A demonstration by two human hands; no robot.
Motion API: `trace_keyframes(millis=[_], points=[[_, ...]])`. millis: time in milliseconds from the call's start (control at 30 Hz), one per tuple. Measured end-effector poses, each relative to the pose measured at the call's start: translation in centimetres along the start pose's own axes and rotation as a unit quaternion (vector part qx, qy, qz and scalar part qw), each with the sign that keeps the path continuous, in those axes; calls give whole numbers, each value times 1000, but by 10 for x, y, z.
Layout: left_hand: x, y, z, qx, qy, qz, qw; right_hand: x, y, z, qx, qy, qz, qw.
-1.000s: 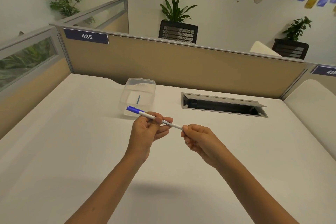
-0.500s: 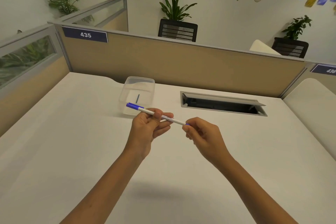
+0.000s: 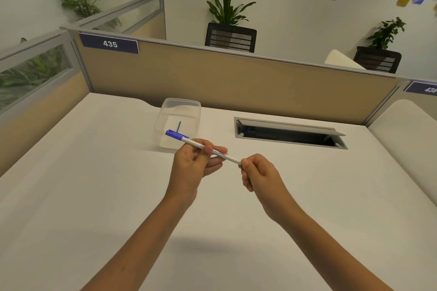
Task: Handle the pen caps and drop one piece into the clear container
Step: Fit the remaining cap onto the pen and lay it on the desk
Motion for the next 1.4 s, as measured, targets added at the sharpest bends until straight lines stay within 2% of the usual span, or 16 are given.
trace_keyframes(millis=[133,233,300,500,700,767,800,833,900,933,967,1033,1167,1267,1400], points=[[1,2,-7,-79,-80,30,993,2,-3,-5,-186,-195,55,961],[1,2,-9,-120,-113,30,986,3,-4,-8,-312,-303,86,896],[2,2,-10,-134,-124,30,983,3,-4,-9,-376,-336,96,858],[3,4,-17,-194,-162,22,967,-5,0,-6,-502,-367,72,780],[5,1,-28,-270,-240,0,932,-14,10,-3,-556,-404,-17,726],[4,4,-29,-245,-236,3,940,-17,15,-2,-521,-407,-43,749],[4,6,-30,-222,-228,2,948,-18,18,-1,-480,-395,-45,782],[3,9,-30,-198,-218,-2,956,-19,21,1,-423,-361,-37,830],[2,14,-32,-161,-201,-24,966,-22,27,10,-264,-209,-18,941],[2,15,-34,-148,-194,-41,969,-22,28,16,-183,-105,-14,977],[1,17,-36,-139,-188,-60,970,-21,28,22,-118,-12,-6,993],[-2,19,-41,-130,-170,-91,973,-21,27,31,-56,83,17,995],[-15,22,-56,-165,-116,-91,975,-21,24,45,-25,111,42,993],[-39,23,-68,-190,-111,-26,975,-25,23,57,-19,99,60,993],[-74,24,-81,-177,-41,74,981,-31,23,78,-10,92,64,994]])
Point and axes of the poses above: each hand's wrist, its own y-axis towards the middle knuckle, its own x-axis out of the palm, z = x × y, the point moved 4 cm from there along y, towards the middle knuckle, and after that the axes turned 11 degrees about -x, right-handed, at the moved point
